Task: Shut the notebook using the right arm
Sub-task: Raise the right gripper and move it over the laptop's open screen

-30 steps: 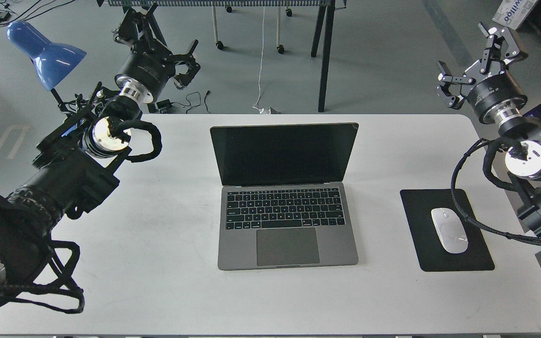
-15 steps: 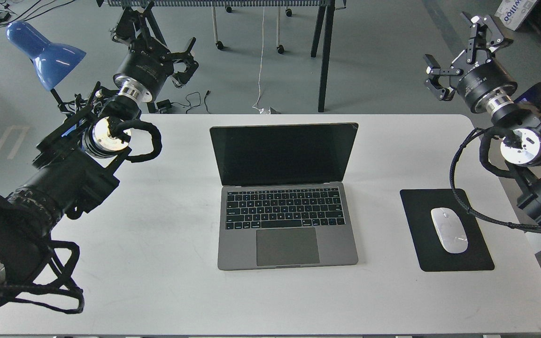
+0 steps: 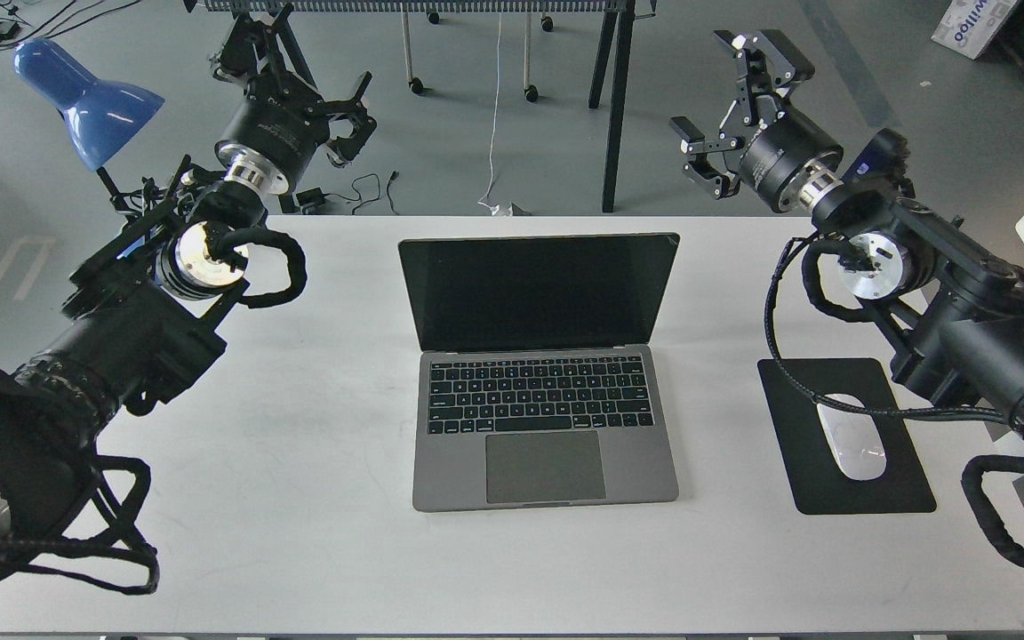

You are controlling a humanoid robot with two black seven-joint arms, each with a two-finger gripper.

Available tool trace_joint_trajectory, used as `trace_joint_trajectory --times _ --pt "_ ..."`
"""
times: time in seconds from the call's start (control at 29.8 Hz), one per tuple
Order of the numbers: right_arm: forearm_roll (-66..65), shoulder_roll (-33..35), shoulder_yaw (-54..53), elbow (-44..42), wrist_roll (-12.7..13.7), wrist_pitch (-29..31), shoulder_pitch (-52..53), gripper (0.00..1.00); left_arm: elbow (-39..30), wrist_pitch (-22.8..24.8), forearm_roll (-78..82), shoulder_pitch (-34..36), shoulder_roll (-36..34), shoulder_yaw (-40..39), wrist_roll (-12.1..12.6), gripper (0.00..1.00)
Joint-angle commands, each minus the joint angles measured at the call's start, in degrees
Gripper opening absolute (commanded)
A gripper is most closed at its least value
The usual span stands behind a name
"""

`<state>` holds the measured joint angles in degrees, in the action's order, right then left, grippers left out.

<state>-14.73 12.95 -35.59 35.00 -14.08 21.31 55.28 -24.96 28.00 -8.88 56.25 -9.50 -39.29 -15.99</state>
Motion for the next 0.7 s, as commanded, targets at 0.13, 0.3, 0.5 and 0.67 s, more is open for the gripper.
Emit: trace_joint_trajectory --times 0.13,0.3,0.5,0.67 --pt "-0.2 -6.2 1.7 -1.6 -0.1 -2.9 0.0 1.00 0.0 0.0 0.0 0.0 0.0 0.0 0.0 1.00" --pt "-0.3 -7.1 1.8 -2.5 0.0 -2.9 0.1 1.00 0.0 0.0 0.0 0.0 0.0 0.0 0.0 1.00" --pt "-0.1 -7.0 7.5 -1.0 0.0 -2.8 0.0 1.00 0.0 0.0 0.0 0.0 0.0 0.0 0.0 1.00" --pt "-0.1 -4.8 8.8 4.6 0.5 -2.9 -1.6 1.00 0.0 0.0 0.0 0.0 -0.1 0.0 0.0 1.00"
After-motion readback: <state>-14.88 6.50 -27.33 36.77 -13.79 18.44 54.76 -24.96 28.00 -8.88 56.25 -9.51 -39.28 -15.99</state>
